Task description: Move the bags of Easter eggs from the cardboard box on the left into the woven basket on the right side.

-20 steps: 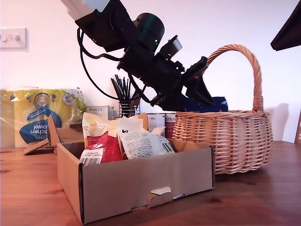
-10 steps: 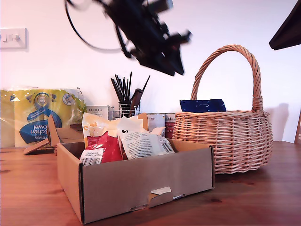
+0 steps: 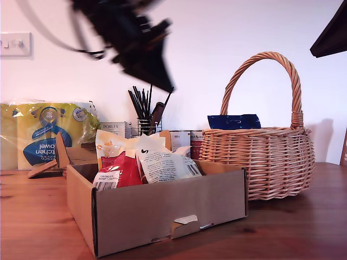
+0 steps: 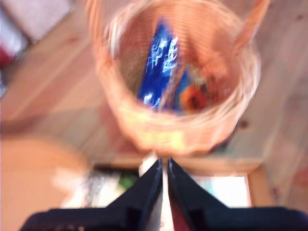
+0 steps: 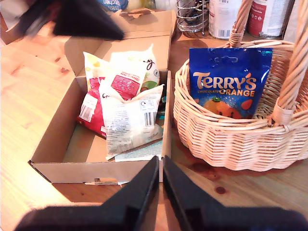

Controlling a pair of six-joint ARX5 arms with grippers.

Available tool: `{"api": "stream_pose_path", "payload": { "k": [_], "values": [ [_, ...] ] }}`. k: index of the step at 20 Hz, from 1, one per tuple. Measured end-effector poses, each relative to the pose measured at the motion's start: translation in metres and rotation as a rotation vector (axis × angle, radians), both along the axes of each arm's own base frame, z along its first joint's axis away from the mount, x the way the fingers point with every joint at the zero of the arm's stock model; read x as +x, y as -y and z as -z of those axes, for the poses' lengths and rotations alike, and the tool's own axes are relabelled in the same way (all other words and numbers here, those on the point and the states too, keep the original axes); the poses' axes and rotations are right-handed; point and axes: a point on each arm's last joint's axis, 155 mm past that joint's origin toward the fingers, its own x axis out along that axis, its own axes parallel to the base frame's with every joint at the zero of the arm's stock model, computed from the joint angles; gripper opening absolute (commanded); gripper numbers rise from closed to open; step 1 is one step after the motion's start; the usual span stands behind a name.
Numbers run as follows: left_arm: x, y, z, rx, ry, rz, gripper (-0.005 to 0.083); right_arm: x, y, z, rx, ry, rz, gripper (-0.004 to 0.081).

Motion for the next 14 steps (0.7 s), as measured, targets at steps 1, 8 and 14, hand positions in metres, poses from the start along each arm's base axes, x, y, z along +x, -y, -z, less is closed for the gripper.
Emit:
{"api": "stream_pose_path", "payload": {
  "k": [1, 8, 14],
  "values": [
    [-0.007, -0.008, 0.006, -0.007, 0.021, 0.019, -0.002, 0.0, 0.0, 0.0, 0.0, 0.0, 0.0, -0.0013],
    [-0.031, -0.029, 0.041, -0.004, 0.008, 0.085, 0.0699, 0.0, 0.0, 0.0, -0.002, 0.001, -0.001, -0.0013],
    [-0.025, -0.03, 0.038, 0.064, 0.133, 0.164, 0.079, 0.0, 0.0, 0.0, -0.002, 0.001, -0.001, -0.0013]
  ]
}}
